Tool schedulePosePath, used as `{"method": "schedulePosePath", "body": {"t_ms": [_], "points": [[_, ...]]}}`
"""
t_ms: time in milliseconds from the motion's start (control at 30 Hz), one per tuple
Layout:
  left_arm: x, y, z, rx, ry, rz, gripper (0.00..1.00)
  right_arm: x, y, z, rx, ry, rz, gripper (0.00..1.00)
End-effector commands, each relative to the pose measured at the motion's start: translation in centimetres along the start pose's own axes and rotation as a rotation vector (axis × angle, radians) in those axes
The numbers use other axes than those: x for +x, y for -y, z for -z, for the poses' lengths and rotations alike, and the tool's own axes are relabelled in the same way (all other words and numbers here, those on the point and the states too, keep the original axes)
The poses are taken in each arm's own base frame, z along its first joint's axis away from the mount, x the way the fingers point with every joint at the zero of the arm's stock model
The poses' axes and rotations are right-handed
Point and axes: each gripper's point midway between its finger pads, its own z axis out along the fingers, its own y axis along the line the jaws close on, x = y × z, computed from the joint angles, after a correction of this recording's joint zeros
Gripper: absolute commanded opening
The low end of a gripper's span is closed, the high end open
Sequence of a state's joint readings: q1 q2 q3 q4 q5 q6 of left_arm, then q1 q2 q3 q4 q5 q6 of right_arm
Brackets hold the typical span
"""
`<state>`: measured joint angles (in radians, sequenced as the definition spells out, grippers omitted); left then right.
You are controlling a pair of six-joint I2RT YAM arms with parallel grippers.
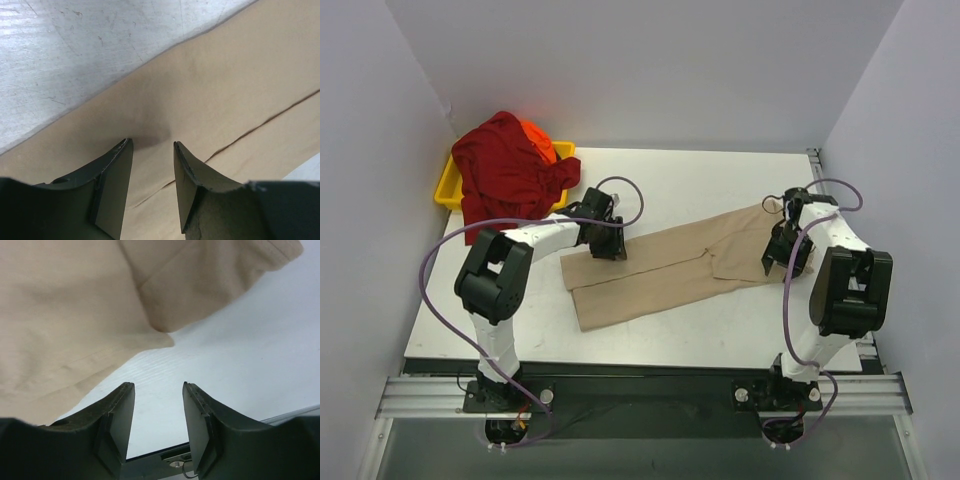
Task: Fold and stack the t-shirts
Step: Rotate the tshirt 90 degrees
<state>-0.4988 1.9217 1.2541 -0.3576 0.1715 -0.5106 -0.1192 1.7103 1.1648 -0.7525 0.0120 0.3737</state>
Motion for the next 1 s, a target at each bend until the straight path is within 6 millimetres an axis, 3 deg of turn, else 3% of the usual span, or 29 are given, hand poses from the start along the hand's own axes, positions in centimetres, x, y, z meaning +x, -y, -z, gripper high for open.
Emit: {"method": "schedulePosePath", "body": {"t_ms": [0, 267, 400, 633, 767, 800, 967], "points": [[-2.1, 2.0, 2.5, 0.042, 0.076, -0.057, 0.49, -1.7, -2.3, 3.9, -0.028, 0.103, 0.069, 0.45], [-1.5, 2.8, 1.4, 0.101, 0.060, -0.092, 0.49, -3.0, -6.2, 1.4, -0.034, 0.048, 0.106, 0.44], [-0.1, 2.1, 0.0, 0.095, 0.002, -0.081, 0.50, -3.7, -6.8, -1.4, 0.016, -0.012, 0.082, 0.43], [1.2, 0.8, -0.7, 0.023, -0.070, -0.035, 0.49, -6.1, -7.6, -3.7, 0.116, -0.006, 0.101, 0.41], [2.1, 0.6, -1.2, -0.002, -0.124, -0.043, 0.50, -8.3, -8.6, -3.5, 0.160, 0.007, 0.094, 0.40], [2.5, 0.5, -1.2, -0.009, -0.140, -0.045, 0.50, -10.2, -9.8, -3.2, 0.151, 0.037, 0.093, 0.40], [3.5, 2.2, -1.0, 0.042, -0.159, -0.103, 0.50, -13.2, -13.1, -2.3, 0.102, 0.042, 0.100, 0.41]]}}
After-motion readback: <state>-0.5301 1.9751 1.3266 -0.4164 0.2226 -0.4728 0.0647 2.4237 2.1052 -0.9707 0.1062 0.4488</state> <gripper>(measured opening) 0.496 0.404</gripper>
